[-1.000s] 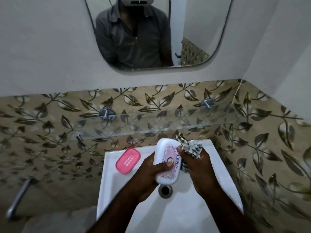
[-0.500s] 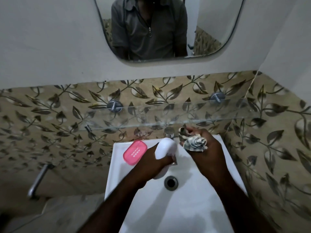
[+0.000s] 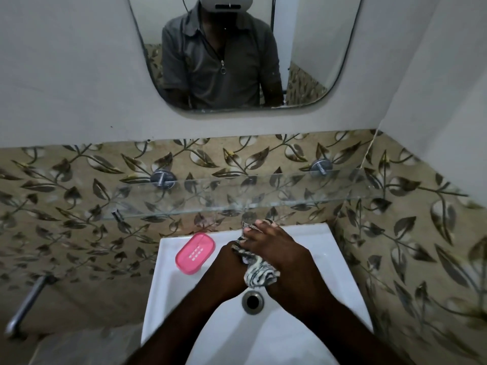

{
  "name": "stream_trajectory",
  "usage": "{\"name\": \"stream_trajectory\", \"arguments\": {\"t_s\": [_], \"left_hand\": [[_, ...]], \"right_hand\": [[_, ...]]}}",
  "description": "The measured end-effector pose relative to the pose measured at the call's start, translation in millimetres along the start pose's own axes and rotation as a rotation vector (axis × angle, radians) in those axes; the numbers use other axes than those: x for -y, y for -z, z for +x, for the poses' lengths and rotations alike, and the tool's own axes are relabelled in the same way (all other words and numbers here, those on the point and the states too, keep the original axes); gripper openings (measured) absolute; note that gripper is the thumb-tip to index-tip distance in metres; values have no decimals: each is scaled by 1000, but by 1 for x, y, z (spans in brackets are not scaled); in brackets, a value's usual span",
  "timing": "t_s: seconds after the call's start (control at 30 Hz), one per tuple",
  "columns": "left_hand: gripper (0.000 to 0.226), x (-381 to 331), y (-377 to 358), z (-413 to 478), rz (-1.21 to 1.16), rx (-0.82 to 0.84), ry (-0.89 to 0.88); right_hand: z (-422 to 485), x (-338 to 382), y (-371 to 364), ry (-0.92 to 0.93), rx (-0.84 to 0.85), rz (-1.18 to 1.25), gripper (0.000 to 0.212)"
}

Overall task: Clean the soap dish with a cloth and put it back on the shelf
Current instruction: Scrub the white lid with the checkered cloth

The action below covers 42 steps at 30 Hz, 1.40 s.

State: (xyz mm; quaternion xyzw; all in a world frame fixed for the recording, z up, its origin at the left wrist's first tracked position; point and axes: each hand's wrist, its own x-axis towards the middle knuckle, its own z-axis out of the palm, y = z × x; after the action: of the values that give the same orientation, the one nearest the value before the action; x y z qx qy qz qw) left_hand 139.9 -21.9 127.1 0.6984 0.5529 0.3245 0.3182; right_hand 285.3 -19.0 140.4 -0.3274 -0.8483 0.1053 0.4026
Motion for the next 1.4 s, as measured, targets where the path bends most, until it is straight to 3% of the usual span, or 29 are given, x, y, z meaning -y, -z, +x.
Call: {"name": "stream_trajectory", "arguments": {"t_s": [0.17, 0.23, 0.3, 0.37, 0.4, 0.5, 0.53, 0.6, 0.73, 0.8, 0.9, 0.97, 1.07, 1.1, 1.17, 1.23, 1.3, 1.4], "left_hand": [[30, -1, -5, 3, -23, -14, 120], [21, 3, -8, 4, -18, -1, 102], [8, 8, -9, 3, 65, -32, 0], [13, 9, -6, 1, 74, -88, -54], [18, 5, -3, -1, 32, -64, -44], [54, -10, 2, -2, 36, -20, -22], [56, -10, 3, -1, 44, -16, -20], [43, -7, 5, 1, 9, -29, -8], [24, 3, 11, -3, 15, -92, -56], [12, -6, 14, -3, 44, -65, -21], [22, -11, 16, -1, 2, -110, 58], [29, -10, 19, -1, -6, -93, 21], [13, -9, 21, -3, -76, -118, 0], [13, -7, 21, -2, -60, -128, 12], [25, -4, 18, -4, -5, -200, 79], [21, -6, 17, -2, -32, -222, 101], [17, -7, 18, 0, -15, -176, 87], [15, -11, 22, 1, 3, -112, 82]], "right_hand": [[1, -26, 5, -351, -90, 191, 49], [3, -18, 0, -340, -66, 156, 45], [4, -5, -6, -205, 6, 53, 43], [-1, -10, -11, -64, 57, 12, 45], [-1, -16, -13, -92, 53, 73, 45], [5, -33, -8, -391, -93, 260, 54], [6, -32, -8, -423, -83, 264, 57], [11, -16, -8, -367, -66, 225, 54], [12, -3, -11, 2, -18, 53, 43], [16, -16, -12, -161, -58, 190, 52], [22, -24, -12, -399, -120, 257, 53], [22, -10, -12, -323, -111, 241, 51], [17, -1, -16, -27, -70, 135, 44], [17, -8, -18, -68, -80, 174, 46], [20, -19, -18, -330, -159, 337, 50], [22, -20, -18, -453, -180, 369, 56], [19, -7, -17, -363, -190, 295, 60], [14, 4, -15, 2, -185, 128, 36]]}}
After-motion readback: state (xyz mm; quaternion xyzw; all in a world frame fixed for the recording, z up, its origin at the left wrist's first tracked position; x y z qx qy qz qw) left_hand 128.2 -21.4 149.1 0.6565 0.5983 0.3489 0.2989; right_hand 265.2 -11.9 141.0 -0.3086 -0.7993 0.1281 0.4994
